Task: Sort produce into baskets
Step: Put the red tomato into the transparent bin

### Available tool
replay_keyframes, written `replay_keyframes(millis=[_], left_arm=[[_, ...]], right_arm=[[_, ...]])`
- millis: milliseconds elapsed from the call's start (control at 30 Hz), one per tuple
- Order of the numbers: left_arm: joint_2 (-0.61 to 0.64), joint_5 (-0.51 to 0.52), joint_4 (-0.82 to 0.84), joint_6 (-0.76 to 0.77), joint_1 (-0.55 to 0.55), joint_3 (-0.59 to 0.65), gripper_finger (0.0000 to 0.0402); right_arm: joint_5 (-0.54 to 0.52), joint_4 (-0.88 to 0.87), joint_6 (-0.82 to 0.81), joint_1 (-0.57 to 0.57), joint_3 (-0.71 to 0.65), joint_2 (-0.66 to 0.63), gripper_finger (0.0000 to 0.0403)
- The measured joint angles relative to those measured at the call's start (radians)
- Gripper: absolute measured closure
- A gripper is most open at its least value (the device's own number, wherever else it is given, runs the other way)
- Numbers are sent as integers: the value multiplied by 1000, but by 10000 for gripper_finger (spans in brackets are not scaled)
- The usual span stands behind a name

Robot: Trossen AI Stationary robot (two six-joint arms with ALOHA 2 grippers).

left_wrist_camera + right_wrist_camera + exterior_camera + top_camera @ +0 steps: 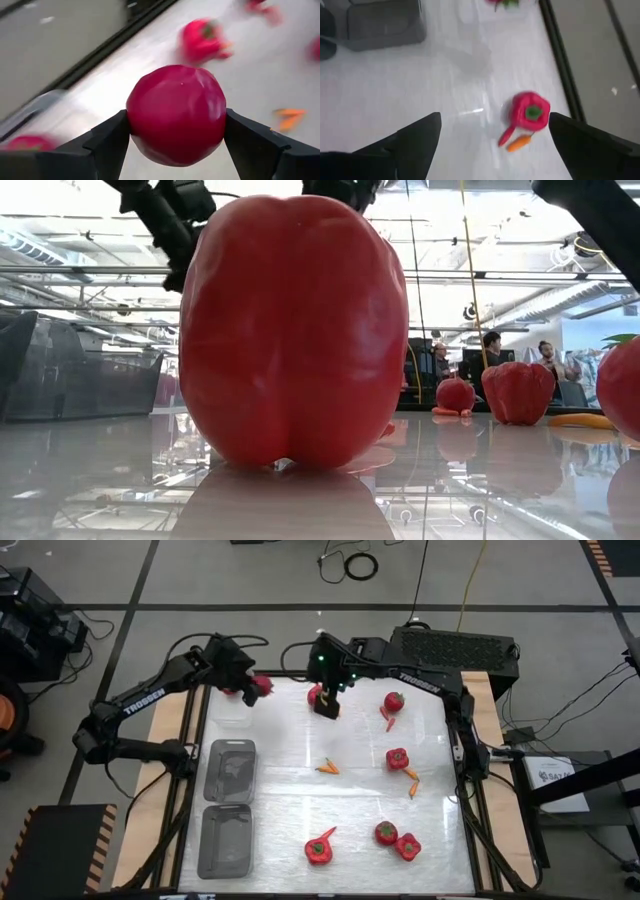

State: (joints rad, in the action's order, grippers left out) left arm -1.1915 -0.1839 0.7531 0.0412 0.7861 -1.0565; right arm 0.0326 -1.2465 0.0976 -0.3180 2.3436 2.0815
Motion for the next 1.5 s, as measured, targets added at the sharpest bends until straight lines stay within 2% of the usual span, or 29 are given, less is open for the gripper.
replay_keyframes(millis=[167,333,500,900,1000,1200,1500], left_arm=[[-16,136,102,-56,38,0,109],[-55,213,156,-84,92,13,109],[-84,225,191,-84,132,86,109],[-82,271,140,-72,136,198,104],[-85,320,142,-69,136,201,91],[-89,345,135,-82,136,200,66],[-89,386,137,-104,136,200,61]], right_arm=[[1,-79,-17,-24,-1,0,42],[2,-115,-18,-27,-1,0,42],[2,-191,-12,-35,-1,-1,41],[2,-195,0,-76,-1,-2,41],[2,-196,3,-80,-1,-2,41],[25,-216,17,-95,-1,-2,41],[26,-260,23,-126,-1,-2,41]])
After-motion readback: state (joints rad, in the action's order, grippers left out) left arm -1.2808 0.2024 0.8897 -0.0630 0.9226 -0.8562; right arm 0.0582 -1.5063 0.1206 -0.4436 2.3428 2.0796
